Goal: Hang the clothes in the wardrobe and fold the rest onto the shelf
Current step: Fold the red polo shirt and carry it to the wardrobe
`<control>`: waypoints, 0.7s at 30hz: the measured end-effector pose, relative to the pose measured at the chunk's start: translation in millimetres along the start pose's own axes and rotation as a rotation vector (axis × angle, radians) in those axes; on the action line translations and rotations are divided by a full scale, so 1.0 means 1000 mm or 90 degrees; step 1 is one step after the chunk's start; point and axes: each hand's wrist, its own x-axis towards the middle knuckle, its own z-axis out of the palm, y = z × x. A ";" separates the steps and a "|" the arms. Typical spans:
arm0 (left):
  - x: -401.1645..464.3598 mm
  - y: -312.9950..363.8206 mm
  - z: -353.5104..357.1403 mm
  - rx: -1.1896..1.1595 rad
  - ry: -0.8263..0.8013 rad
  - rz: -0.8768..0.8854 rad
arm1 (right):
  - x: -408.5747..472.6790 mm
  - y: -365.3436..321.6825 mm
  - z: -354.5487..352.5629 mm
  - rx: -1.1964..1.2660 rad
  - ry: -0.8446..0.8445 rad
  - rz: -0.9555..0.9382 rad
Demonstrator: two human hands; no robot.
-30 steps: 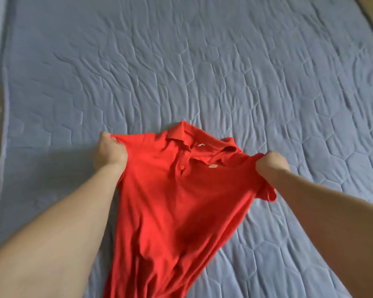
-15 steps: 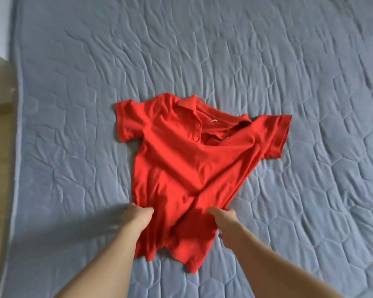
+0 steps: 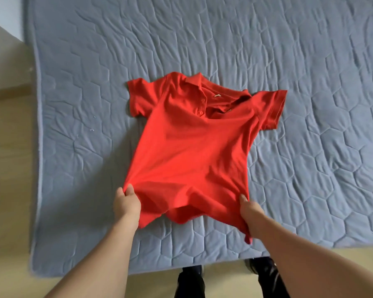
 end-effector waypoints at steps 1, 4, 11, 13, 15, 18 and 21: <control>-0.007 -0.002 -0.004 0.006 -0.014 -0.012 | -0.005 0.002 -0.014 -0.136 0.001 -0.031; -0.026 -0.018 -0.007 0.177 -0.130 -0.031 | -0.018 0.015 -0.056 -0.511 -0.028 -0.102; -0.043 -0.040 0.001 0.626 -0.341 -0.003 | -0.012 0.029 -0.093 -0.807 -0.095 -0.084; -0.041 -0.020 0.011 0.586 -0.326 0.027 | -0.009 0.010 -0.087 -0.723 -0.033 -0.130; -0.036 0.005 0.019 0.573 -0.291 0.077 | -0.005 -0.013 -0.080 -0.602 0.018 -0.142; -0.026 0.047 0.030 0.562 -0.263 0.161 | 0.000 -0.055 -0.068 -0.518 0.036 -0.188; -0.011 0.095 0.044 0.532 -0.230 0.262 | 0.006 -0.102 -0.060 -0.472 0.066 -0.266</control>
